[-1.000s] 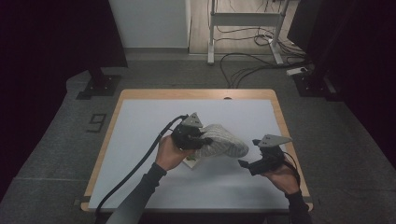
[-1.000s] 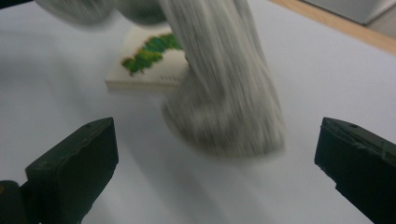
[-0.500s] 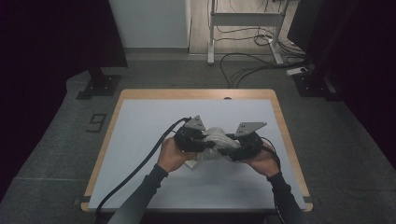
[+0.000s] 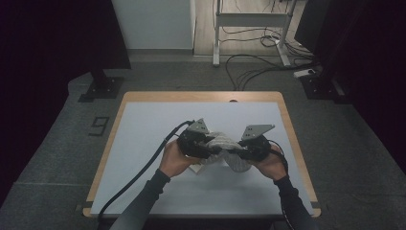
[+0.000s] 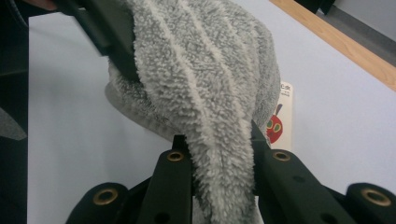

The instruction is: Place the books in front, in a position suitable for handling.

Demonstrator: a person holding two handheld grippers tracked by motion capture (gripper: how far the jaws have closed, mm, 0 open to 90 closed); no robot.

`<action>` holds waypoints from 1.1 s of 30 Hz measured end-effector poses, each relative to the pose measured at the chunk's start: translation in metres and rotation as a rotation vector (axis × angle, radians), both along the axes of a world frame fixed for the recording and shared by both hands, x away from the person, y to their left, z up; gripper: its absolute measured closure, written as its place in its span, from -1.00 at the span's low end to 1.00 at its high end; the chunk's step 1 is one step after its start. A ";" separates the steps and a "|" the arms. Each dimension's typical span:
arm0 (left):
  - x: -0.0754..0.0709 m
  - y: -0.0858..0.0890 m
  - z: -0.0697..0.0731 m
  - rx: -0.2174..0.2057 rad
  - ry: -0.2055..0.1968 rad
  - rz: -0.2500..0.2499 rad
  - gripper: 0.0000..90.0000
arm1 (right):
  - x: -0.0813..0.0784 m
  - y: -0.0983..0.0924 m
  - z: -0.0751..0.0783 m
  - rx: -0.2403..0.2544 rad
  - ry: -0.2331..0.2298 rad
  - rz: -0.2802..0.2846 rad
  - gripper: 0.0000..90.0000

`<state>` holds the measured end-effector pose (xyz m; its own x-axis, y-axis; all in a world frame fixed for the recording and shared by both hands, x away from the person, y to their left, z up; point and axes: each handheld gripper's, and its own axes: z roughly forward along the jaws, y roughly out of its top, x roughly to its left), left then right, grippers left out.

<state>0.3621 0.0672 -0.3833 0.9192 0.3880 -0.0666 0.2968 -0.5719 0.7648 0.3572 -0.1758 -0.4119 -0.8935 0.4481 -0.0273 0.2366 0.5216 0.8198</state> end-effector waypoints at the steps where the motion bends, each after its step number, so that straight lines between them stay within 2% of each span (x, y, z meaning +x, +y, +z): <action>1: -0.001 0.003 0.001 0.002 -0.004 0.020 -0.13 | 0.000 -0.002 0.001 -0.001 -0.003 -0.008 0.73; 6: -0.002 0.013 0.001 -0.008 0.006 0.044 -0.49 | 0.000 -0.008 0.006 0.005 -0.014 -0.026 0.73; 7: -0.003 0.018 0.000 0.001 -0.006 0.066 -0.56 | 0.000 -0.011 0.008 0.003 -0.022 -0.037 0.73; 8: -0.003 0.018 0.000 0.001 -0.006 0.066 -0.61 | 0.000 -0.011 0.008 0.003 -0.022 -0.037 0.73; 9: -0.006 0.025 0.000 0.013 -0.028 0.090 -0.68 | 0.000 -0.015 0.011 0.007 -0.025 -0.048 0.73; 14: -0.011 0.037 -0.003 0.026 -0.038 0.120 -0.79 | -0.002 -0.024 0.016 0.013 -0.035 -0.068 0.73; 16: -0.015 0.046 -0.009 0.059 -0.048 0.140 -0.87 | -0.005 -0.030 0.021 0.015 -0.041 -0.082 0.73; 18: -0.016 0.049 -0.012 0.071 -0.051 0.147 -0.91 | -0.006 -0.033 0.022 0.015 -0.042 -0.087 0.73; 19: -0.019 0.055 -0.017 0.094 -0.057 0.163 -0.95 | -0.008 -0.038 0.025 0.012 -0.047 -0.095 0.73; 22: -0.022 0.061 -0.022 0.108 -0.056 0.179 -1.00 | -0.011 -0.043 0.028 0.013 -0.052 -0.106 0.73; 23: -0.025 0.069 -0.028 0.108 -0.051 0.189 -1.00 | -0.015 -0.048 0.030 0.008 -0.055 -0.116 0.73; 26: -0.027 0.078 -0.033 0.101 -0.045 0.207 -1.00 | -0.021 -0.057 0.033 -0.003 -0.058 -0.139 0.73; 28: -0.030 0.095 -0.040 0.065 -0.023 0.234 -1.00 | -0.025 -0.064 0.034 -0.005 -0.058 -0.152 0.73; 30: -0.033 0.106 -0.045 0.044 -0.028 0.260 -1.00 | -0.030 -0.071 0.034 -0.006 -0.057 -0.168 0.73; 31: -0.033 0.106 -0.045 0.044 -0.028 0.260 -1.00 | -0.030 -0.071 0.034 -0.006 -0.057 -0.168 0.73; 32: -0.036 0.118 -0.050 0.031 -0.039 0.290 -1.00 | -0.035 -0.078 0.034 -0.011 -0.053 -0.185 0.73; 33: -0.036 0.118 -0.050 0.031 -0.039 0.290 -1.00 | -0.037 -0.082 0.033 -0.012 -0.055 -0.193 0.73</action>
